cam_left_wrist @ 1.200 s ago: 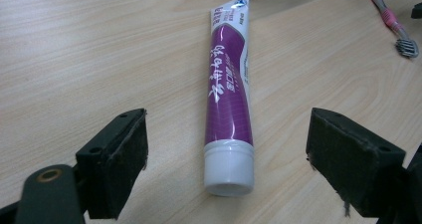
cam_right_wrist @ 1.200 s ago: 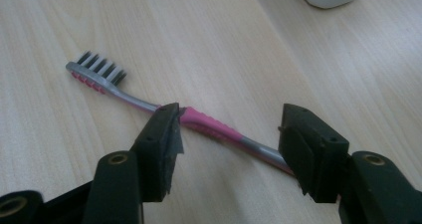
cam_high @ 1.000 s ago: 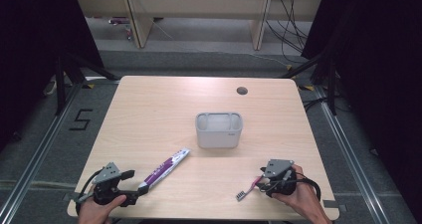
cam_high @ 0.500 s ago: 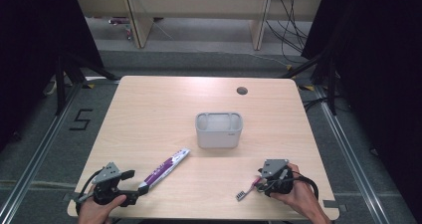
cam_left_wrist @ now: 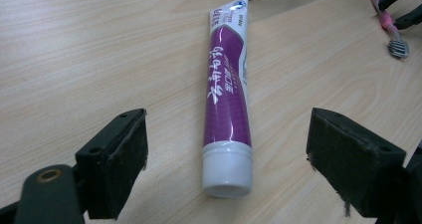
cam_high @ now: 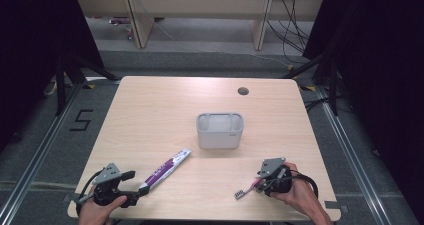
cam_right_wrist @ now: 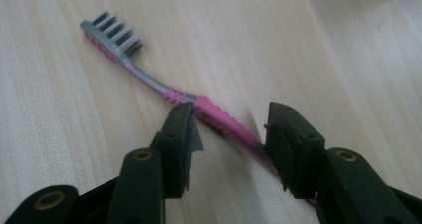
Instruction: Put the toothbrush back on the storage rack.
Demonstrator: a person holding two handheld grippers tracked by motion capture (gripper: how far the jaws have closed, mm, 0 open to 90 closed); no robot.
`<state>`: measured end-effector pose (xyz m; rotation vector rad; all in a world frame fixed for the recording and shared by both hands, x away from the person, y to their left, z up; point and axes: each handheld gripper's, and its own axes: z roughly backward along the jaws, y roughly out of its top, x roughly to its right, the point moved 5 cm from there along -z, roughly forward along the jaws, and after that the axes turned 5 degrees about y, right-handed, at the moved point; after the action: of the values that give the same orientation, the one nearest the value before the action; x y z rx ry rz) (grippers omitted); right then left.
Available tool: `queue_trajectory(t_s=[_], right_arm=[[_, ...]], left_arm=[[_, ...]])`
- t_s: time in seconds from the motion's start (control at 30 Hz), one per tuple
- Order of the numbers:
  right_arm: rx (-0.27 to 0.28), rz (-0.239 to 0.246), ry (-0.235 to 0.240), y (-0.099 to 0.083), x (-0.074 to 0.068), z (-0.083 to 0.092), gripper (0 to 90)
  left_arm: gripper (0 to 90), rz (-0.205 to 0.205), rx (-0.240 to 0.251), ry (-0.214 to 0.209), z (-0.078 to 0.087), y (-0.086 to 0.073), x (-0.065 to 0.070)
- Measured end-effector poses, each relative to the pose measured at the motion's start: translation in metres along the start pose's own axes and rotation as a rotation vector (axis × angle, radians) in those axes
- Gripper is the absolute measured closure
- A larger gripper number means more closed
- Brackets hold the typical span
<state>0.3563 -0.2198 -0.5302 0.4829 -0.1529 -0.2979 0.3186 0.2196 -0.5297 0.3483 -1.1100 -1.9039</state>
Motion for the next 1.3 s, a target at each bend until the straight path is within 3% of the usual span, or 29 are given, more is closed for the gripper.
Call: queue_trajectory(t_s=[0.2, 0.23, 0.4, 0.47, 0.63, 0.7, 0.83, 0.97, 1.03, 1.17, 1.2, 1.23, 1.27, 1.3], right_arm=[[-0.032, 0.004, 0.006, 0.002, 0.000, -0.001, 59.9], [-0.042, -0.024, 0.019, 0.002, -0.001, -0.001, 61.1], [-0.099, -0.008, 0.028, 0.003, 0.000, 0.001, 64.3], [-0.130, -0.038, 0.030, 0.004, 0.000, 0.002, 65.2], [-0.192, -0.009, 0.062, 0.009, 0.002, 0.003, 68.3], [-0.226, -0.020, 0.078, 0.011, 0.000, 0.004, 69.9], [-0.266, 0.004, 0.079, 0.013, 0.001, 0.002, 72.1], [-0.315, -0.025, 0.086, 0.013, -0.001, 0.000, 74.8], [-0.306, 0.005, 0.093, 0.014, 0.000, -0.001, 76.5], [-0.331, 0.005, 0.087, 0.014, 0.002, 0.000, 78.0], [-0.357, -0.019, 0.088, 0.013, 0.001, 0.000, 78.6], [-0.361, -0.012, 0.088, 0.014, 0.002, 0.000, 78.8], [-0.357, 0.032, 0.092, 0.013, 0.005, -0.002, 79.2], [-0.357, 0.032, 0.092, 0.013, 0.005, -0.002, 79.2]], left_arm=[[16.0, 0.005, 0.004, 0.000, 0.000, 0.000, 0.000], [16.0, 0.006, 0.004, 0.001, 0.000, 0.000, 0.000], [16.0, 0.006, 0.003, 0.004, 0.000, 0.000, 0.000], [16.0, 0.005, 0.003, -0.001, 0.000, 0.000, 0.000], [16.0, 0.005, 0.003, -0.001, 0.000, 0.000, 0.000], [16.0, 0.001, 0.000, -0.001, 0.000, 0.000, 0.000], [16.0, 0.003, 0.002, -0.002, 0.000, 0.000, 0.001], [16.0, 0.002, 0.002, -0.002, 0.000, 0.000, 0.001], [16.0, 0.000, 0.000, -0.003, 0.000, 0.000, 0.000], [16.0, 0.003, 0.002, -0.002, 0.000, 0.000, 0.001], [16.0, 0.000, 0.000, -0.002, 0.000, 0.000, 0.001], [16.0, 0.000, 0.001, -0.002, 0.000, 0.000, 0.001], [16.0, 0.000, 0.001, -0.002, 0.000, 0.000, 0.001], [16.0, 0.000, 0.001, -0.002, 0.000, 0.000, 0.001]])
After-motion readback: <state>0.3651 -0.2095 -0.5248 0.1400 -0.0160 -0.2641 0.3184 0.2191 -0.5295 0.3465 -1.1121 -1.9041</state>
